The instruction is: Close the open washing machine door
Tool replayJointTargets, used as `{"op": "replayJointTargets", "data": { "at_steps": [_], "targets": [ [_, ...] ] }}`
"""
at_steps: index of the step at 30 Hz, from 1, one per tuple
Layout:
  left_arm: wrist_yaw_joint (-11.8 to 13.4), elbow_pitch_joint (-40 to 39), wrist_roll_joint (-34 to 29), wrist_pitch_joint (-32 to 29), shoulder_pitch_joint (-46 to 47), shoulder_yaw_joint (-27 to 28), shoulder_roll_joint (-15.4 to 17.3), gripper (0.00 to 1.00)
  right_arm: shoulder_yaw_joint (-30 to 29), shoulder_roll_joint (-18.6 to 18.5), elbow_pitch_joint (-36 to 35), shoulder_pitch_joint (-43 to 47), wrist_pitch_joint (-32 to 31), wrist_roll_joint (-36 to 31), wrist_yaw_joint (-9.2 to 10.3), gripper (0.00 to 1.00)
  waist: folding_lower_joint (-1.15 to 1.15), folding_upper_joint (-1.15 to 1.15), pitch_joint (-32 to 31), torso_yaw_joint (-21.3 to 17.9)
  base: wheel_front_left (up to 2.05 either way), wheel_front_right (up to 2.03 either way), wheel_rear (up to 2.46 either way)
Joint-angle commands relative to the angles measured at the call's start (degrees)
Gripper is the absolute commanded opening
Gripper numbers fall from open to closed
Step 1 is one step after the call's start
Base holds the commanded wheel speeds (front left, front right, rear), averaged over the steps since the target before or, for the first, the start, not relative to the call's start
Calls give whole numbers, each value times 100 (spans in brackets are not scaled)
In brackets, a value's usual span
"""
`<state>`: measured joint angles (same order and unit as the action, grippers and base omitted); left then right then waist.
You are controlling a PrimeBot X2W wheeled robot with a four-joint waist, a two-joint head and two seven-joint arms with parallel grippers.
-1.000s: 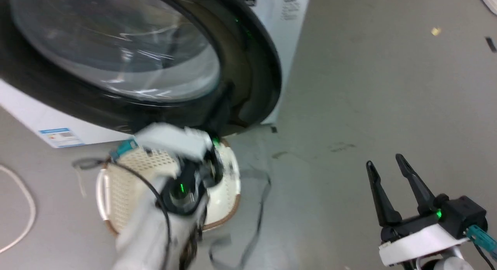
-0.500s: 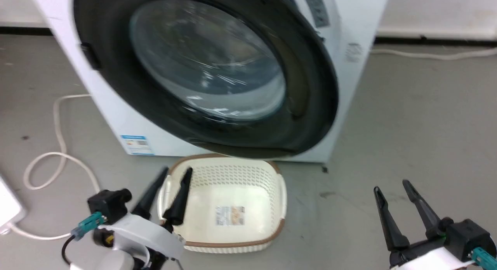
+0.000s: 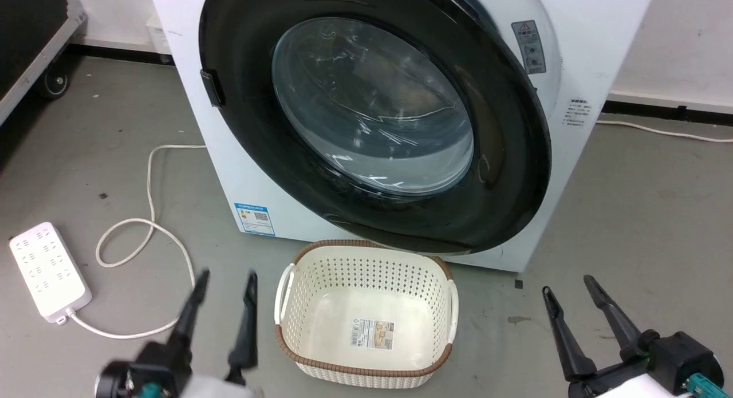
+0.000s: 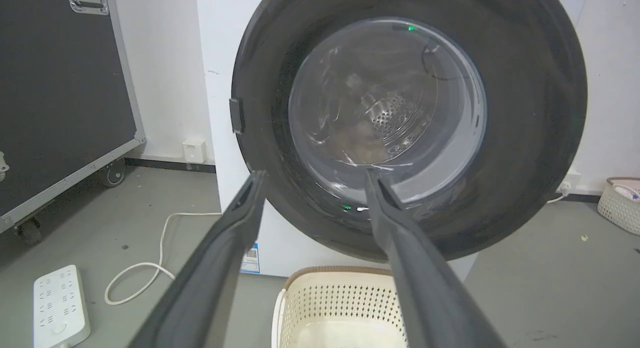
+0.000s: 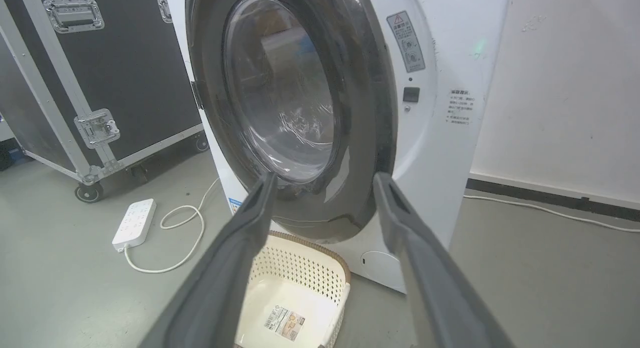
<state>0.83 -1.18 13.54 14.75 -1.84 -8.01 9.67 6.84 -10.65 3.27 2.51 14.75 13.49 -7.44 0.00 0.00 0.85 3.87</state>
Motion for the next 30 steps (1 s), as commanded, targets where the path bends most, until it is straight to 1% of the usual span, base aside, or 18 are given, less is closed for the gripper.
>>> {"op": "replayJointTargets", "data": {
  "at_steps": [1, 3, 7, 8, 9, 10, 13, 15, 21, 25, 30],
  "targets": [
    [-39, 70, -135, 24, -147, 27, -14, 100, 26, 42, 11, 109, 25, -23, -5, 100, 0, 0, -1, 6, 0, 0, 0],
    [-98, 178, -383, 24, -212, 8, 34, 100, 100, 51, 64, 100, 25, 15, -5, 100, 0, 0, 18, -13, 0, 0, 0],
    [-157, 113, -577, 24, -198, 77, -75, 100, 174, 4, 114, 23, 25, 70, -5, 100, 0, 0, 102, -21, 0, 0, 0],
    [-170, 80, -620, 24, -184, 93, -101, 100, 183, -14, 115, 0, 25, 94, -5, 56, 0, 0, 142, -12, 0, 0, 0],
    [-184, 51, -659, 24, -164, 105, -129, 100, 186, -37, 110, -29, 25, 113, -5, 20, 0, 0, 189, 2, 0, 0, 0],
    [-198, 32, -695, 24, -140, 117, -153, 100, 188, -63, 104, -63, 25, 132, -5, 0, 0, 0, 238, 19, 0, 0, 0],
    [-243, -4, -797, 24, -42, 125, -219, 100, 241, -170, 62, -241, 25, 217, -5, 0, 0, 0, 419, 82, 0, 0, 0],
    [-268, -51, -849, 25, 43, 113, -271, 100, 351, -304, 18, -441, 25, 264, -5, 0, 0, 0, 576, 140, 0, 0, 0],
    [-341, -131, -974, 25, 348, -7, -418, 100, 911, -860, -31, -1348, -58, 503, -5, 0, 0, 0, 1111, 376, 0, 0, 0],
    [-373, -166, -1006, 25, 576, -107, -503, 100, 1253, -1284, 0, -2144, -306, 774, -5, 0, 0, 0, 1448, 556, 0, 0, 0],
    [-379, -163, -1020, 25, 789, -197, -576, 100, 1386, -1610, 281, -3042, -745, 1376, -5, 0, 0, 0, 1775, 782, 0, 0, 0]
  ]
}}
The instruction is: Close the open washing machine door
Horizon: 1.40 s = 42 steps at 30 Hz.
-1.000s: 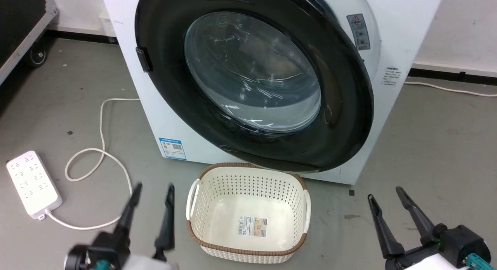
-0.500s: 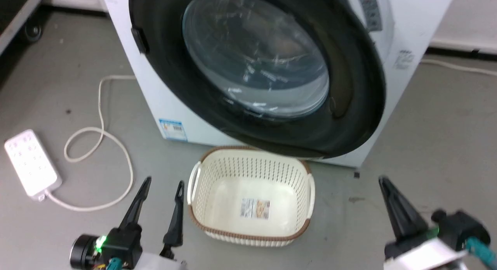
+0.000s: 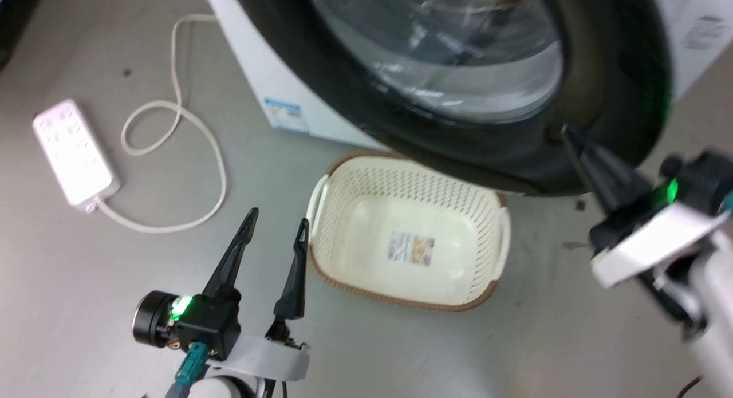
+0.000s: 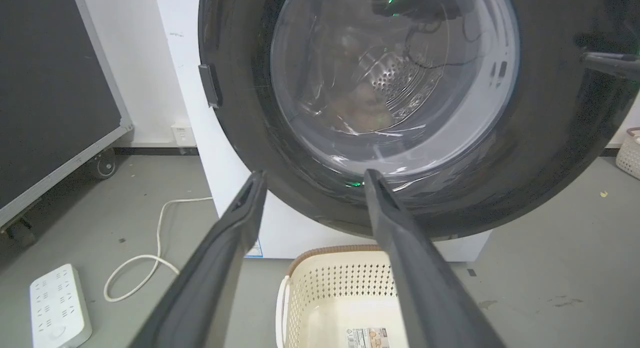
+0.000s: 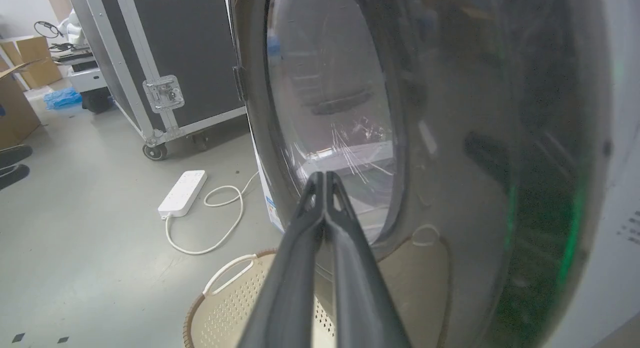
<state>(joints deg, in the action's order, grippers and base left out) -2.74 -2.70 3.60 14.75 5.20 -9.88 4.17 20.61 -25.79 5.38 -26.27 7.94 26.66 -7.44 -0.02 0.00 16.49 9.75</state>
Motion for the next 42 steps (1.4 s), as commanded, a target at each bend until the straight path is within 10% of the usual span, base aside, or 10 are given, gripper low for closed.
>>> {"op": "replayJointTargets", "data": {
  "at_steps": [1, 18, 31, 33, 35, 42],
  "targets": [
    [-19, -7, -23, 25, 119, -27, -37, 100, 11, -180, 170, -320, -160, 111, -5, 0, 2, 0, 262, 236, 0, 0, 0],
    [97, 27, 69, 25, 475, -268, -125, 100, -1526, -182, 2522, -2513, -863, 198, -5, 0, 2, 0, 761, 614, 0, 0, 0],
    [127, 152, 89, 25, 370, -56, -128, 100, -1361, 265, 2955, -2254, -475, 210, -5, 0, 2, 0, 169, 302, 0, 0, 0],
    [111, 198, 85, 25, 296, 27, -125, 100, -1289, 357, 2913, -2025, -347, 228, -5, 82, 2, 0, -17, 195, 0, 0, 0],
    [88, 252, 77, 25, 217, 106, -111, 100, -1178, 430, 2805, -1729, -199, 210, -5, 100, 2, 0, -243, 68, 0, 0, 0],
    [14, 382, 142, 25, -70, 349, -71, 100, -1552, 707, 2318, -625, 316, -158, -5, 100, 2, 0, -843, -291, 0, 0, 0]
  ]
}}
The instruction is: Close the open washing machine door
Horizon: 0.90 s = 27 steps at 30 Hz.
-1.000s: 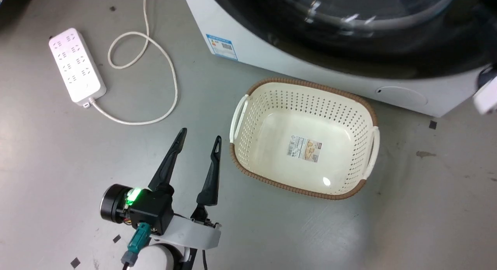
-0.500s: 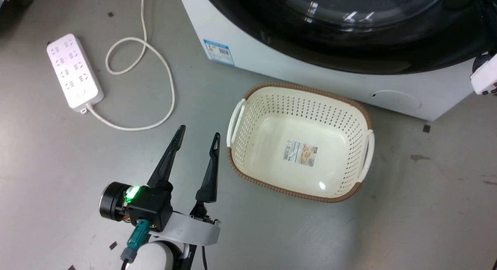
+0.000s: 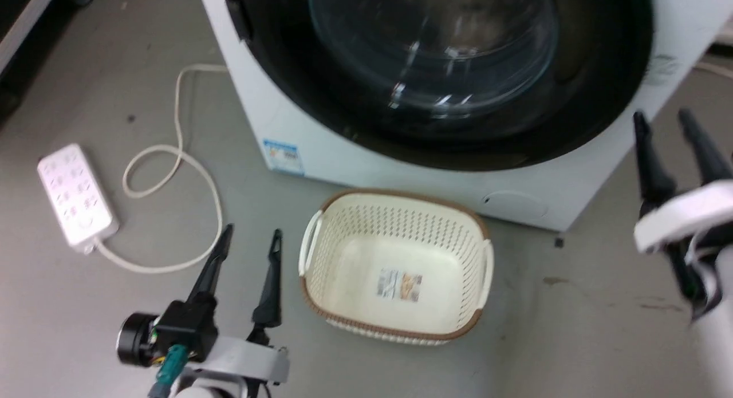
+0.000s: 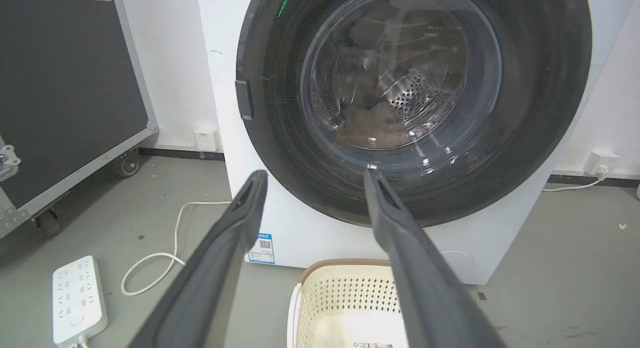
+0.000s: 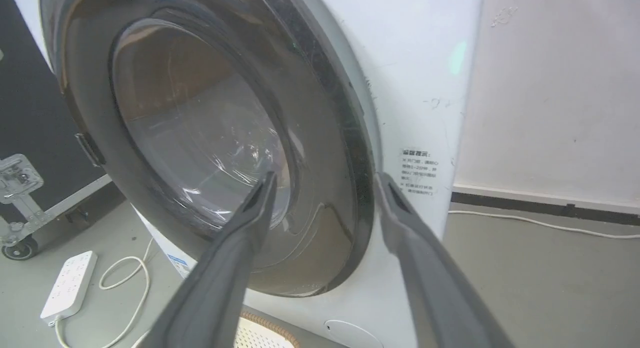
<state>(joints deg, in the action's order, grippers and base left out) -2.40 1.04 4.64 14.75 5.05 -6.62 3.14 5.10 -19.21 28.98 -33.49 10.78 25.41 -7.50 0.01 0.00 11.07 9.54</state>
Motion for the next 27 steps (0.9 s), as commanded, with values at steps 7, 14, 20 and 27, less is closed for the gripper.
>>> {"op": "replayJointTargets", "data": {
  "at_steps": [7, 14, 20, 27],
  "targets": [
    [-99, 148, 141, 25, -388, 284, 56, 100, -596, 690, -1114, 1566, 92, -549, 1, 100, -1, 0, -736, -580, 0, 0, 0],
    [-159, 256, 148, 25, -609, 381, 68, 100, -888, 1265, -1983, 2692, 65, -1114, 1, 100, -1, 0, -925, -831, 0, 0, 0],
    [-181, 352, 128, 25, -737, 379, 61, 100, -1003, 1566, -2245, 3415, 162, -1558, 1, 100, -1, 0, -974, -958, 0, 0, 0],
    [-151, 416, 116, 25, -769, 441, 46, 100, -806, 1627, -2220, 3675, 241, -1761, 1, 100, -1, 0, -1011, -1032, 0, 0, 0]
  ]
}}
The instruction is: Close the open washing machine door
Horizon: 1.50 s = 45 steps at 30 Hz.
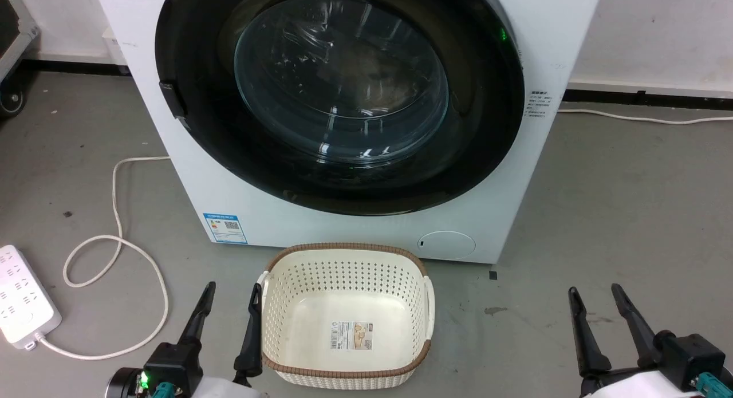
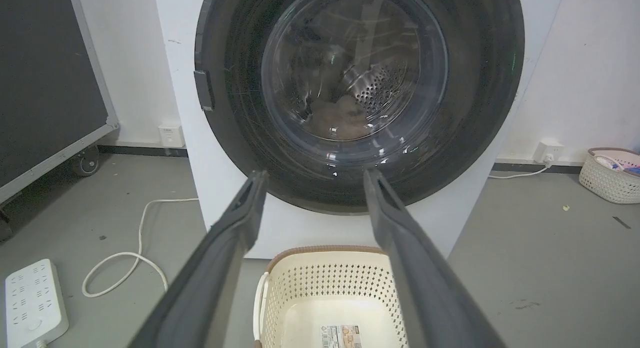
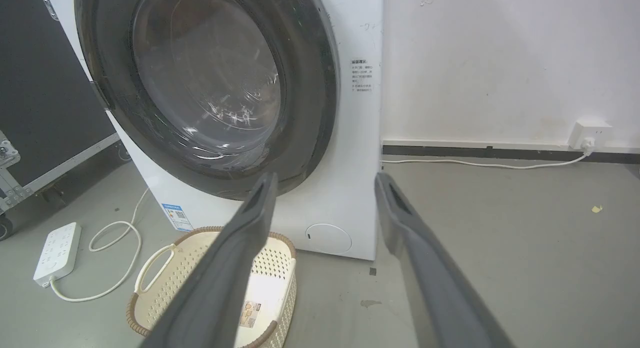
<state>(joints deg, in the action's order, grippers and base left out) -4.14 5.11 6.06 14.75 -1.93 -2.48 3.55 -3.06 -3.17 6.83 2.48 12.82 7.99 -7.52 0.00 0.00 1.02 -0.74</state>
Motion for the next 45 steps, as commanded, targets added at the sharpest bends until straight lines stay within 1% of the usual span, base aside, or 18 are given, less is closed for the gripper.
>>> {"op": "replayJointTargets", "data": {
  "at_steps": [1, 45],
  "targets": [
    [-1, -1, -1, 0, -12, 7, 0, 0, 5, 1, 1, -1, 11, -5, 0, 0, 0, 0, -8, -6, 0, 0, 0],
    [140, -175, -205, -511, 58, 78, -26, 0, 104, 10, -232, -92, -434, -276, 1, 0, 0, 0, -41, 20, 0, 0, 0]
  ]
}}
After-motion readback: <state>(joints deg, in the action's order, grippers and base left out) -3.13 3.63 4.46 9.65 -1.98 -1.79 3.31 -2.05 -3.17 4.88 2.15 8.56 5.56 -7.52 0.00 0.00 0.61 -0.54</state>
